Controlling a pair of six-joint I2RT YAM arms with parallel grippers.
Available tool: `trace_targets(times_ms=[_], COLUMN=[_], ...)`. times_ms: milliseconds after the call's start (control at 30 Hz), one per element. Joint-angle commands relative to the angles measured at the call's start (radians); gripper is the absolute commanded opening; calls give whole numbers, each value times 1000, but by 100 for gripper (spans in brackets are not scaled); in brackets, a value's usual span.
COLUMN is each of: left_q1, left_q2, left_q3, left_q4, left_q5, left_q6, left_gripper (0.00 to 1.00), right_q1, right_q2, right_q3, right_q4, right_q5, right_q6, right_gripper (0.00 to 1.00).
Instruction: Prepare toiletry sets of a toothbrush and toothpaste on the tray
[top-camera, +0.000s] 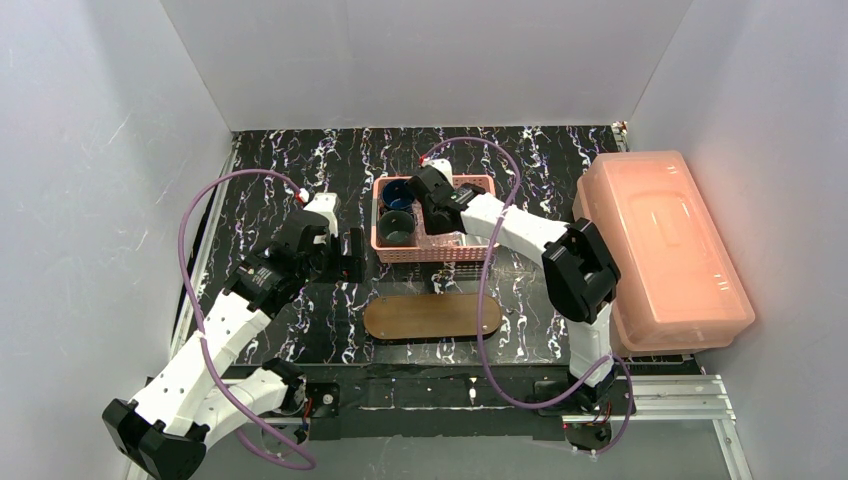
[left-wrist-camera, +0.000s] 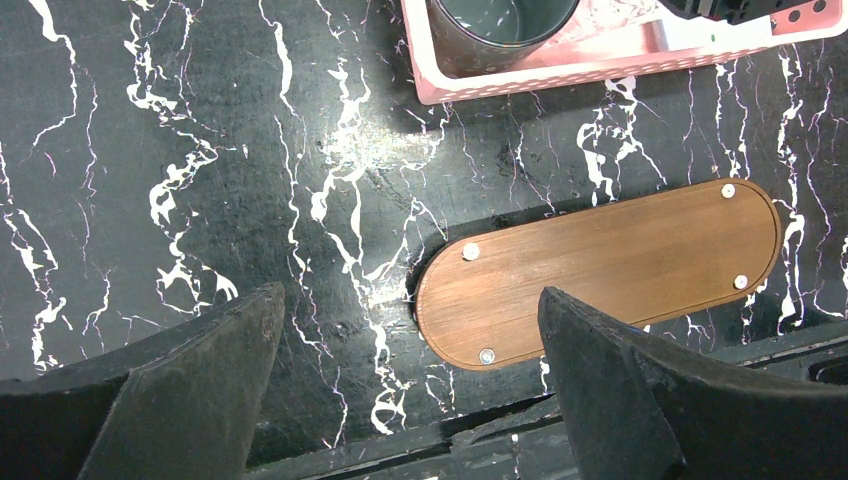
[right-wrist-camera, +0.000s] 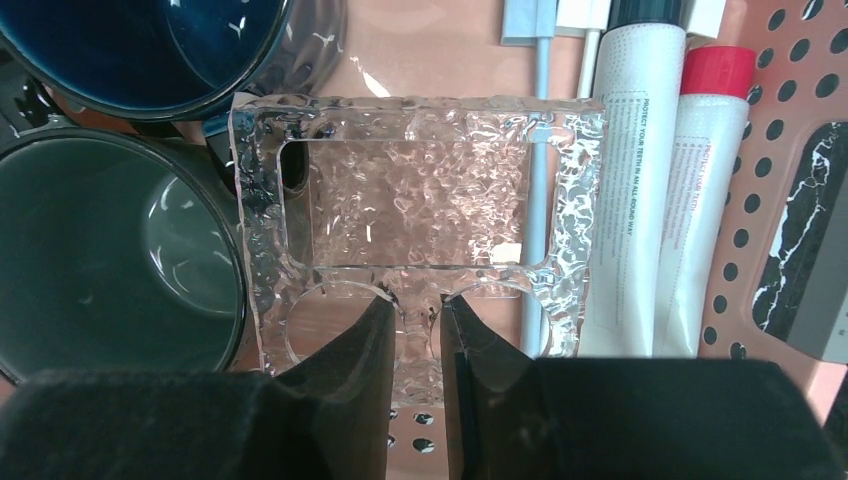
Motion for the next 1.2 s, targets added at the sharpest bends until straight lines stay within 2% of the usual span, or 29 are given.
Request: trace_targets(times_ms=[0, 600, 833, 1167], left_q1=[-4, -4, -3, -3], left_q2=[0, 12, 14, 18], left_q3=[-11, -11, -9, -10], left_q4=[-10, -13, -14, -25], left_q5=[-23, -39, -54, -78], left_q6=[11, 12, 14, 11], left_gripper=[98, 98, 98, 98], right_q1=[6, 6, 28, 131], right_q2=[-96, -218, -262, -355], right_q3=[24, 15, 31, 6], right_q4=[15, 22, -60, -196], right_q5=[60, 94, 126, 218], right_q6=[0, -23, -35, 77], right_gripper=[1, 1, 1, 1])
